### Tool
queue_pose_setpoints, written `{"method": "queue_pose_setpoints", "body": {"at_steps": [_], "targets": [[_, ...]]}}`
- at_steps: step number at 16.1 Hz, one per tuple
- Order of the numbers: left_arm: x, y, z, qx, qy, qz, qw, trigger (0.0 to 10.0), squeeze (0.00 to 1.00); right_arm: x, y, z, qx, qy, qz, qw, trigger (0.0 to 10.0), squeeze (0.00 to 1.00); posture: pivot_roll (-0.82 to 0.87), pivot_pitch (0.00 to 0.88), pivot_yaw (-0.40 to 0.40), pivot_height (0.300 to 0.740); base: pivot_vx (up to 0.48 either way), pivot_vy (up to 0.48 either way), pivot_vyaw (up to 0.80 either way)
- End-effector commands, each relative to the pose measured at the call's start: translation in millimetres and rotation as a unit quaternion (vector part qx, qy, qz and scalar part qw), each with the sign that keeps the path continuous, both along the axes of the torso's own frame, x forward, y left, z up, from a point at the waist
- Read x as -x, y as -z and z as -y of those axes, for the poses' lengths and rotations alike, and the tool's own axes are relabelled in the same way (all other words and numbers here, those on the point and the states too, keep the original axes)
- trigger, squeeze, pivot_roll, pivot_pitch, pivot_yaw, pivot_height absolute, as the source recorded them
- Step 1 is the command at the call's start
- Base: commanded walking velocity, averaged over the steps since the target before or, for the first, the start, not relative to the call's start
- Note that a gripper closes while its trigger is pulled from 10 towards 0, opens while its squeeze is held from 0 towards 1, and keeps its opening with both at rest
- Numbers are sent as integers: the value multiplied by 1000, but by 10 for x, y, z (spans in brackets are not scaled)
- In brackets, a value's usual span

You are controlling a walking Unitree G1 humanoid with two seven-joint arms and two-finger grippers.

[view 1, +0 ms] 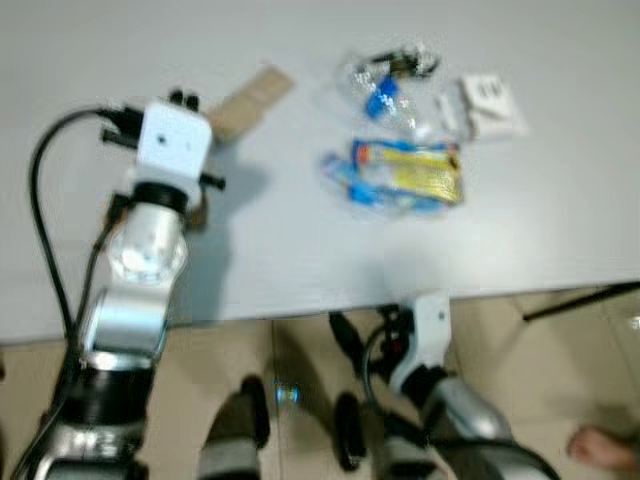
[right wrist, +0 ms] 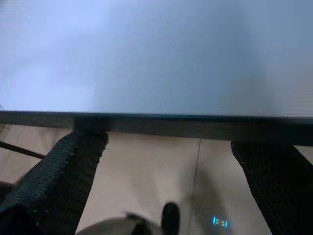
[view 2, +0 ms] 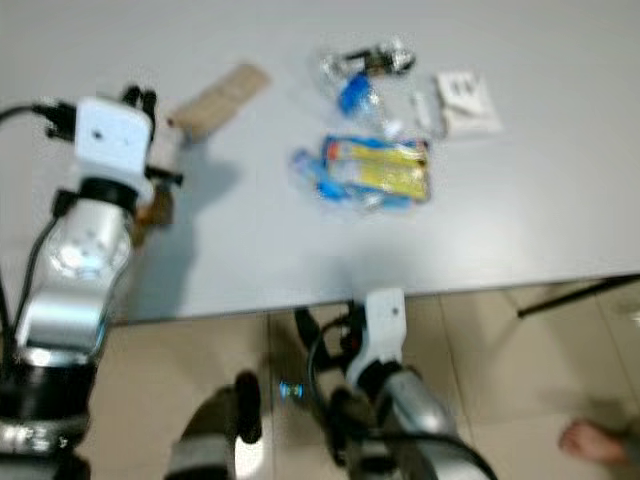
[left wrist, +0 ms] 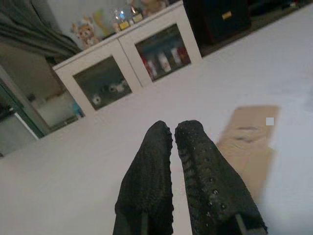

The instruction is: Picking trash to rubbish bin

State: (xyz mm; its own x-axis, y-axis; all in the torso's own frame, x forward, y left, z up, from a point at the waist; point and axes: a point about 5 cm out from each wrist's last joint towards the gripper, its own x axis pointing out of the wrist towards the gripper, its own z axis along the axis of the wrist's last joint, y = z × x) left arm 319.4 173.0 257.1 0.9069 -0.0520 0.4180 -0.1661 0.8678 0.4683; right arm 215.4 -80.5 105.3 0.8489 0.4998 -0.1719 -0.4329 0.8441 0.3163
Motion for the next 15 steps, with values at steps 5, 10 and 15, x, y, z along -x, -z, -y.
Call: {"method": "queue_pose_setpoints", "body": {"at_steps": [5,10,15], "targets": [[66,-44,159,-15,47,4,999,10000,0,-39,-132,-37,-14,-2,32,999,10000,0,-129,361,-61,740,0,0,0],[78,-105,115,-23,50,7,998,10000,0,-24,-118,-57,-17,-4,29,999,10000,0,-123,367,-58,740,0,0,0],[72,-60,91,-16,48,-3,999,10000,0,16,-20,78,14,1,12,1000,10000,0,-130,366,-63,740,0,0,0]]}}
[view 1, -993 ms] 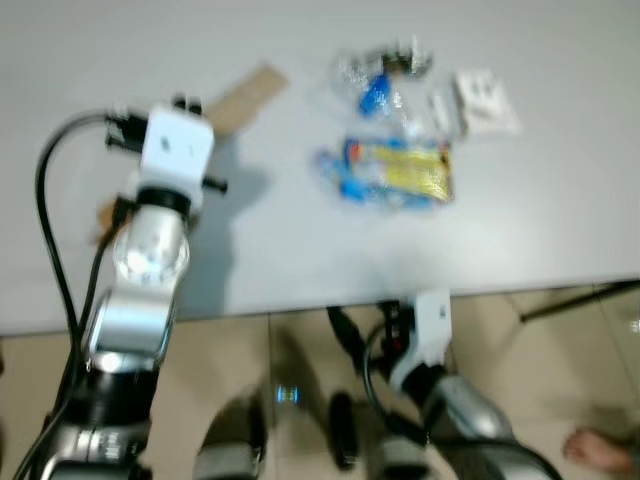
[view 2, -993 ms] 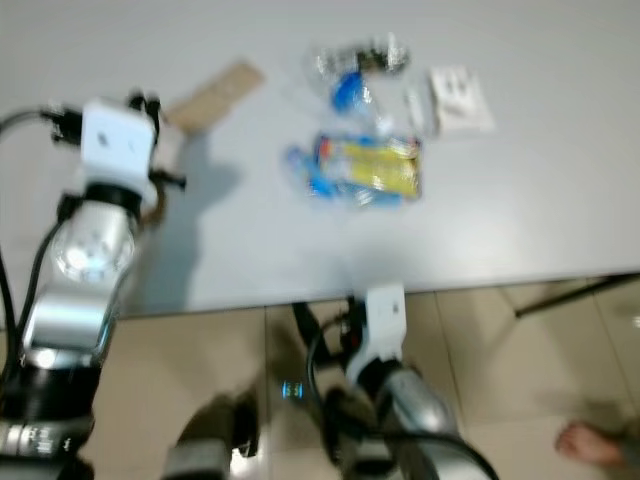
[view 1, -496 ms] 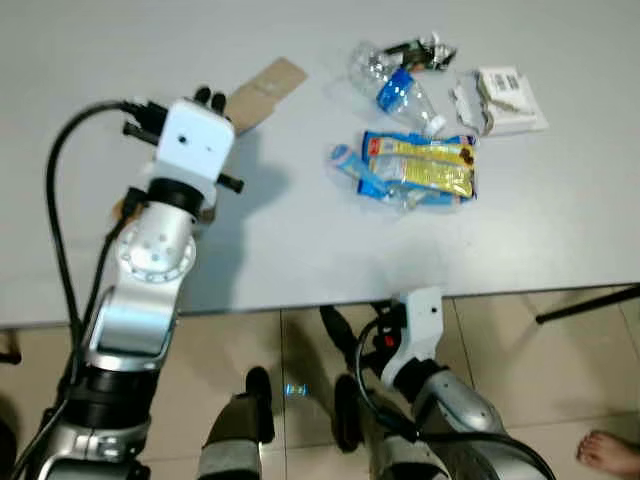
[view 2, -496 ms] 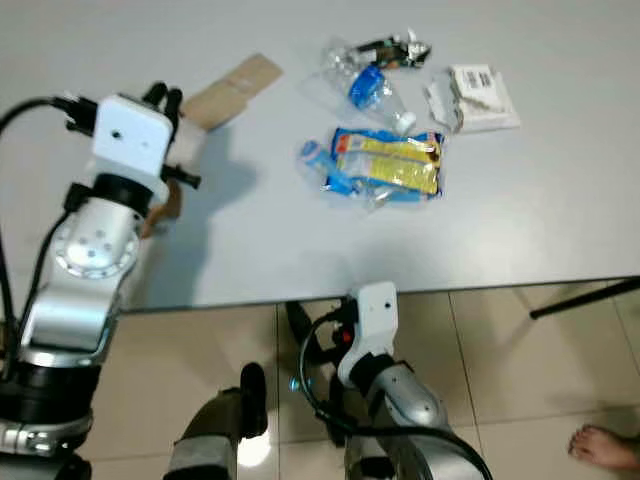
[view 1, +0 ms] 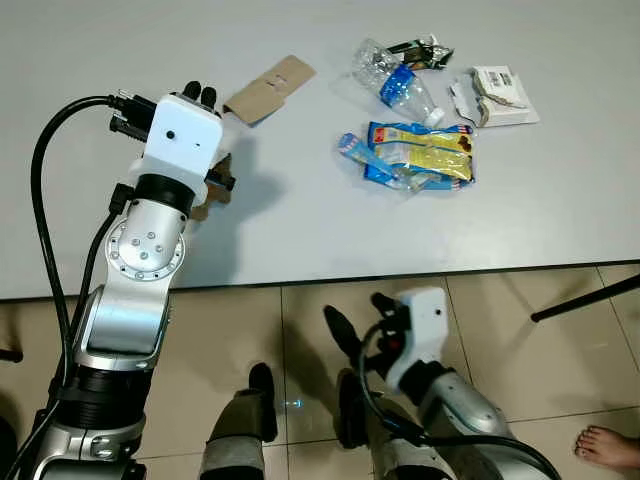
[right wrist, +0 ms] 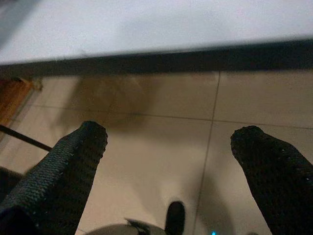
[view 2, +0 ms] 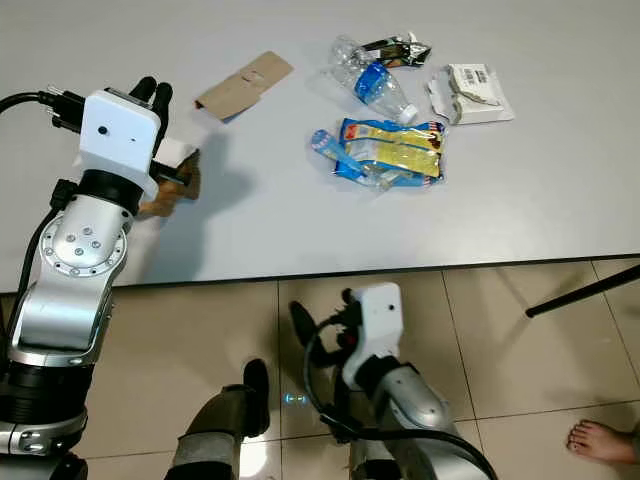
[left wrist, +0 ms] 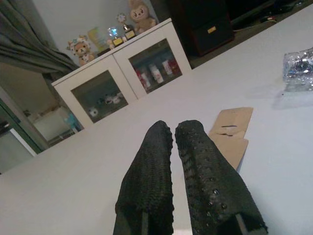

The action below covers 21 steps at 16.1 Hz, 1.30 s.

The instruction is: Picking trash to rubbish bin

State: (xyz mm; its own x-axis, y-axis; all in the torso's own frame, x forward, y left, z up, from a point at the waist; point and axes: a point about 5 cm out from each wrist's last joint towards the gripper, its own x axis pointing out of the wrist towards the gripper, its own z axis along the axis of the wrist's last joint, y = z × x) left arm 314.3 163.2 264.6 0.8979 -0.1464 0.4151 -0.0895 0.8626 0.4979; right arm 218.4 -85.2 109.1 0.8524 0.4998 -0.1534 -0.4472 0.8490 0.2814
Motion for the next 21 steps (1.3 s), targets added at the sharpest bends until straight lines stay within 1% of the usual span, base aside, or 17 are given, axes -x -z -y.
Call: {"method": "queue_pose_setpoints", "body": {"at_steps": [1,4,5,7,8,9,10,12,14,15,16,17,18,19,20,21], "targets": [[22,16,-4,1,4,-4,1000,10000,0,72,49,64,8,4,-10,1000,10000,0,-127,364,-64,740,0,0,0],[17,34,-18,-1,2,-7,1000,10000,0,115,17,170,15,-2,-8,1000,10000,0,-128,363,-62,740,0,0,0],[17,34,-25,-1,2,-8,1000,10000,0,106,-32,267,30,7,3,1000,10000,0,-131,364,-63,740,0,0,0],[18,34,-26,0,1,-7,1000,10000,0,94,-68,386,48,27,11,998,10000,0,-130,365,-63,740,0,0,0],[17,37,-28,1,1,-8,1000,10000,0,68,-63,517,80,60,14,995,10000,0,-134,365,-63,740,0,0,0],[14,54,-31,0,0,-10,1000,10000,0,33,-4,727,132,111,-2,985,10000,0,-137,366,-63,740,0,0,0],[14,57,-29,0,1,-10,1000,10000,0,24,10,790,137,126,-4,982,10000,0,-136,366,-63,740,0,0,0],[14,51,-33,2,1,-9,1000,10000,0,-5,-2,844,139,143,-5,980,10000,0,-134,366,-64,740,0,0,0],[8,52,-41,0,-1,-9,1000,10000,0,-74,-93,875,133,178,13,975,10000,0,-132,364,-63,740,0,0,0],[8,56,-42,-1,-1,-10,1000,10000,0,-116,-141,933,149,206,30,967,10000,0,-130,366,-62,740,0,0,0],[9,56,-48,-1,-2,-9,1000,10000,0,-177,-223,1029,153,252,46,954,10000,0,-130,366,-63,740,0,0,0],[9,56,-54,-1,-4,-9,1000,10000,0,-226,-305,1093,157,279,61,945,10000,0,-129,366,-64,740,0,0,0],[10,55,-59,-1,-5,-8,1000,10000,0,-257,-362,1144,173,298,70,936,10000,0,-129,366,-64,740,0,0,0],[13,52,-65,-1,-7,-7,1000,10000,0,-315,-505,1254,183,343,95,916,10000,0,-126,365,-67,740,0,0,0],[13,49,-65,1,-7,-7,1000,10000,0,-351,-645,1359,181,391,117,895,10000,0,-128,365,-68,740,0,0,0],[14,49,-63,1,-7,-6,1000,10000,0,-354,-694,1383,187,403,127,887,10000,0,-128,364,-68,740,0,0,0]]}}
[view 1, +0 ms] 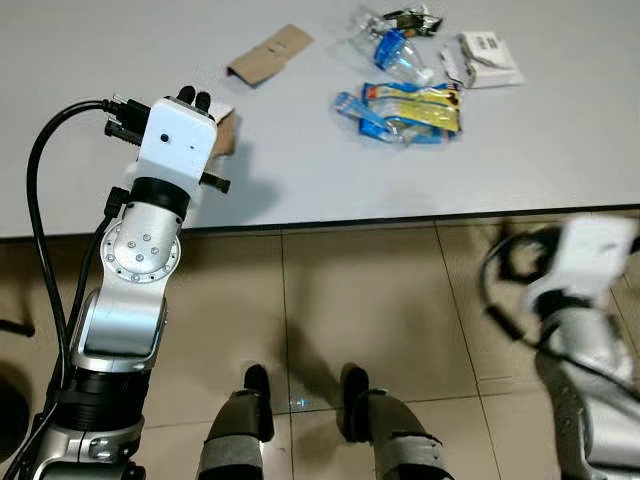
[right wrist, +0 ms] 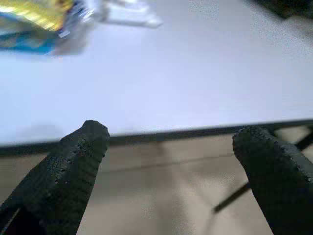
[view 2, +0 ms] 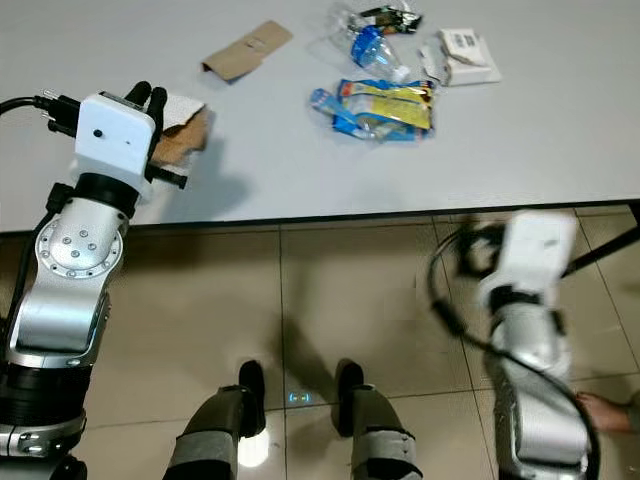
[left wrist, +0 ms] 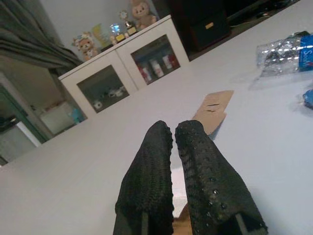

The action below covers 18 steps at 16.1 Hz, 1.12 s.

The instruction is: Picking trash to rubbish bin

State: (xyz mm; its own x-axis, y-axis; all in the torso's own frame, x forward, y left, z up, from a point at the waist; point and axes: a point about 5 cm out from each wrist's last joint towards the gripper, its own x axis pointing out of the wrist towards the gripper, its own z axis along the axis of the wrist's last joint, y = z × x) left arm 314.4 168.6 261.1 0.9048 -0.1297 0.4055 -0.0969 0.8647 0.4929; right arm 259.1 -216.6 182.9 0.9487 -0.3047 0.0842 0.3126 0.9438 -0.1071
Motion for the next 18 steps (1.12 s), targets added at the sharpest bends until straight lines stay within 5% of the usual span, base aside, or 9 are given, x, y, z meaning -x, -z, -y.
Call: {"method": "queue_pose_setpoints", "body": {"at_steps": [1,3,4,5,8,9,12,18], "targets": [[16,12,-8,-3,1,0,1000,10000,0,52,-60,101,21,43,14,999,10000,0,-127,364,-68,740,0,0,0],[17,5,-5,-2,0,3,1000,10000,0,42,-227,104,17,70,64,995,10000,0,-125,363,-68,740,0,0,0],[18,3,-5,-2,1,3,1000,10000,0,10,-289,11,4,42,83,996,10000,0,-125,363,-67,740,0,0,0],[17,5,-10,-2,2,3,1000,10000,0,-58,-295,-256,-35,-58,79,995,10000,0,-127,363,-66,740,0,0,0],[17,13,1,-2,5,2,1000,10000,0,-66,-239,-518,-75,-132,66,986,10000,0,-122,362,-65,740,0,0,0],[22,46,8,-2,7,-5,1000,10000,0,-67,-152,-735,-115,-205,33,971,10000,0,-122,361,-65,740,0,0,0],[58,170,14,8,15,-29,999,10000,0,-69,-150,-914,-109,-246,31,963,10000,0,-118,364,-66,740,0,0,0],[65,193,4,16,7,-33,999,10000,0,-111,-166,-858,-111,-226,37,967,10000,0,-113,346,-67,740,56,0,0]]}}
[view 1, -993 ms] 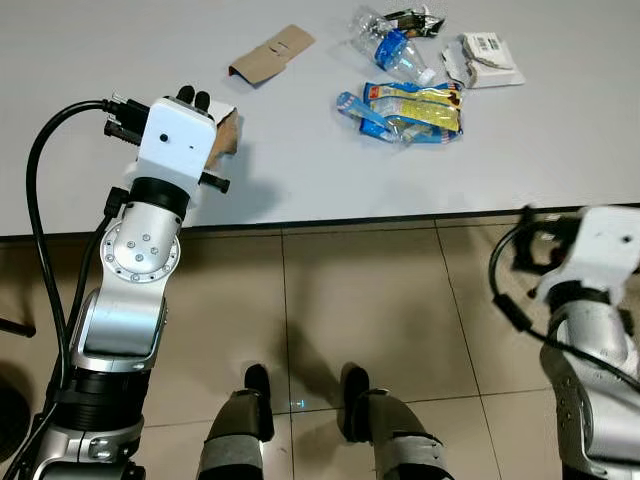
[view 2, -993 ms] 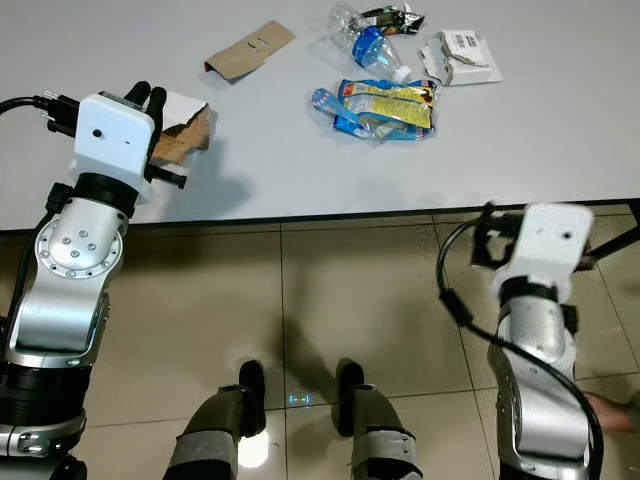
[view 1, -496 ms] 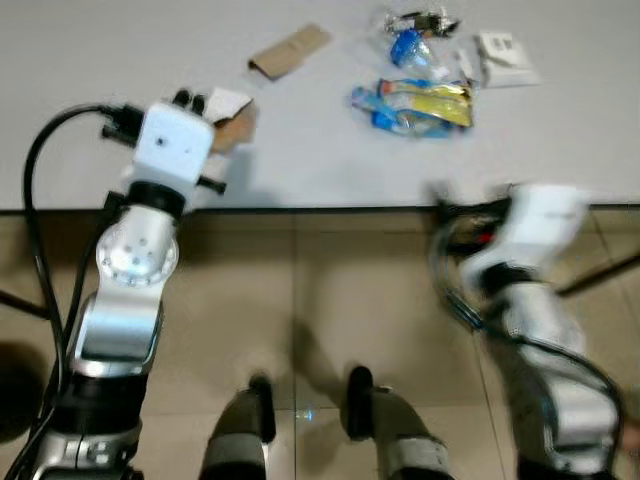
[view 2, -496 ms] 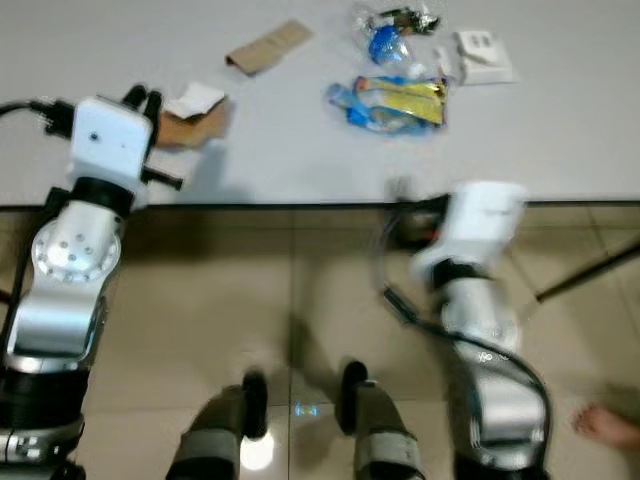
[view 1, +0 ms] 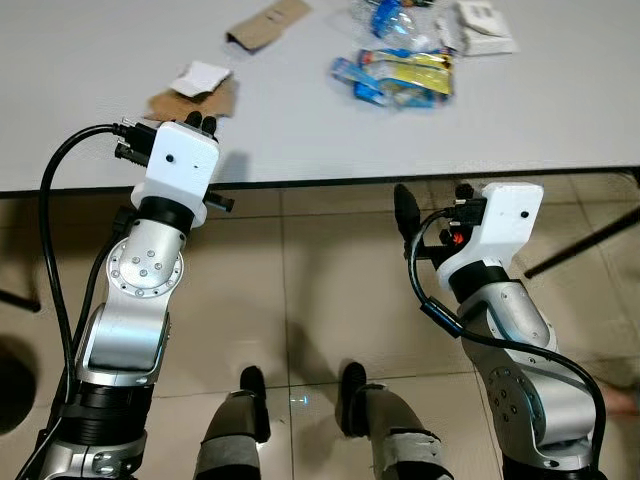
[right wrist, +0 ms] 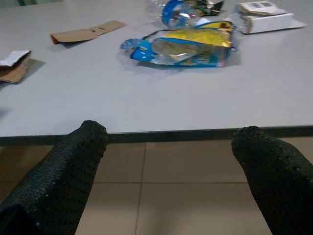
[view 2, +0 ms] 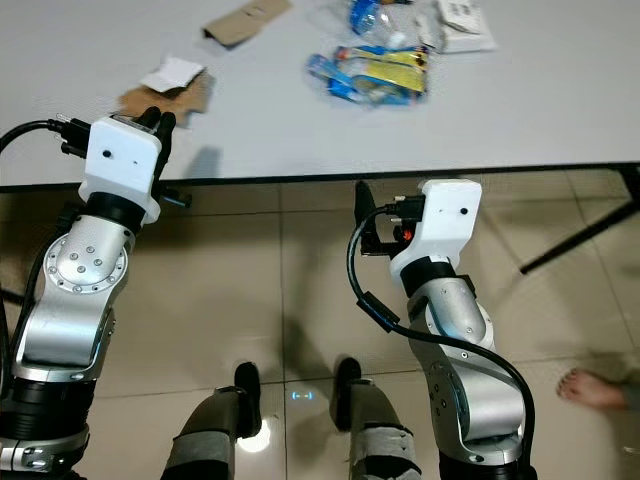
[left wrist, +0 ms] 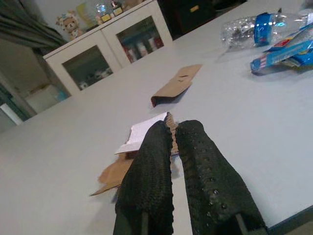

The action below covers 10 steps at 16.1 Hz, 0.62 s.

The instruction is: Picking trash to rubbish bin

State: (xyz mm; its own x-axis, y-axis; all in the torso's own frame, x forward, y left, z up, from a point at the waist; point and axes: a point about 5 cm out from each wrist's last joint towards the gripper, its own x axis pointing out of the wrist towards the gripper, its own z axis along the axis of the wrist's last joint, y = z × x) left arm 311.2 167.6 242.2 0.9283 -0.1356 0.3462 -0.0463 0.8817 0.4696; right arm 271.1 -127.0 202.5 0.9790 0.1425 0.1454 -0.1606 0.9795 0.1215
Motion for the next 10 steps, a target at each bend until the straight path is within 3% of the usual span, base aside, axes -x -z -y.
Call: {"method": "queue_pose_setpoints", "body": {"at_steps": [1,10], "targets": [[32,8,-1,1,-3,1,1000,10000,0,2,24,46,0,15,-2,1000,10000,0,-111,338,-65,740,337,0,0],[37,-13,24,7,0,6,1000,10000,0,-61,-17,74,-5,31,13,999,10000,0,-97,291,-57,740,355,0,0]]}}
